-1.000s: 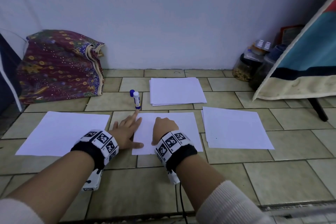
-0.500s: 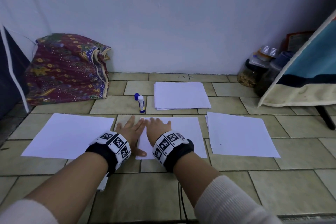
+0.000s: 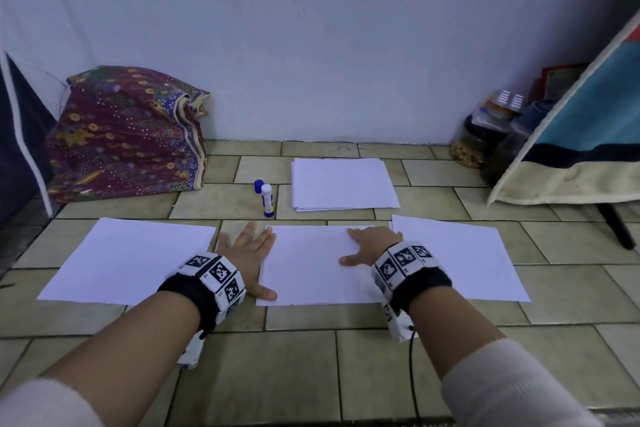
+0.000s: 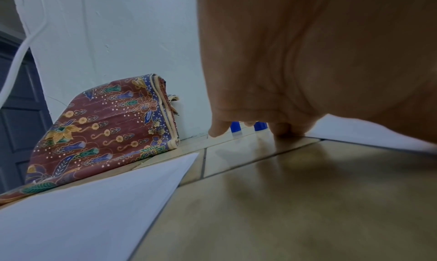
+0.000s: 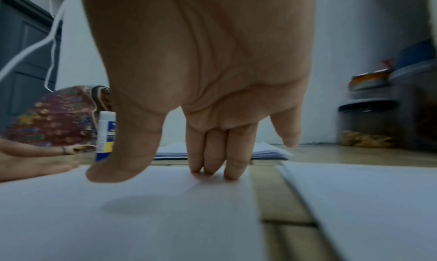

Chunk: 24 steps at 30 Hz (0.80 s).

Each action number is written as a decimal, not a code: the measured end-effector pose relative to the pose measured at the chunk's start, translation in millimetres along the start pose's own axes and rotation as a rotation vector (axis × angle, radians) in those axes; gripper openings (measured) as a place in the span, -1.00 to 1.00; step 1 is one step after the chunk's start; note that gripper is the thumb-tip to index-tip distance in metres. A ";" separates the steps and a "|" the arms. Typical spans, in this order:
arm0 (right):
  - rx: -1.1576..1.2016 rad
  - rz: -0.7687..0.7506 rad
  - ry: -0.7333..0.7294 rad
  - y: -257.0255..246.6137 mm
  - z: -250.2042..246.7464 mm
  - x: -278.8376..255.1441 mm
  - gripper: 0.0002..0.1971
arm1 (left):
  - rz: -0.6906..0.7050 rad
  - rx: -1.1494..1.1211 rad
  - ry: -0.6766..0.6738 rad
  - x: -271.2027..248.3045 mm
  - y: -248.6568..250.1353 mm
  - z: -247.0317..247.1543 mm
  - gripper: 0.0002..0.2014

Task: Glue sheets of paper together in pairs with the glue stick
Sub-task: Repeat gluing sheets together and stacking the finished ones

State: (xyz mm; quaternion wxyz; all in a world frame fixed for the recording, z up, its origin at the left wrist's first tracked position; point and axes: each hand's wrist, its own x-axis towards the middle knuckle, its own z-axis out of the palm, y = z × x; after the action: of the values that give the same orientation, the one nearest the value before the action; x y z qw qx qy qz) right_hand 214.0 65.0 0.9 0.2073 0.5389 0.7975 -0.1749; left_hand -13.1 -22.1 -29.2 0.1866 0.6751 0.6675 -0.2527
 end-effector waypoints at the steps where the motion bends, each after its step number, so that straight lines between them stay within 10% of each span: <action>1: -0.023 0.029 -0.001 5.4 0.9 0.6 -0.12 | -0.001 -0.001 0.004 0.1 0.1 0.5 0.14; 8: -0.129 0.149 0.202 -10.2 7.2 -1.0 -0.56 | 0.006 0.029 0.018 -6.4 -2.4 -7.2 0.12; 24: -0.066 0.004 0.257 -49.9 30.8 -20.7 -0.65 | 0.155 0.097 0.233 -33.5 34.0 -21.0 -0.58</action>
State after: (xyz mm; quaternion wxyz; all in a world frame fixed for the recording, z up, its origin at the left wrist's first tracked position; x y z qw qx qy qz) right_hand 178.7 15.4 -11.8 0.1215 0.5512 0.8218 -0.0777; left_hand 23.3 -38.0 4.5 0.0942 0.7574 0.6177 -0.1895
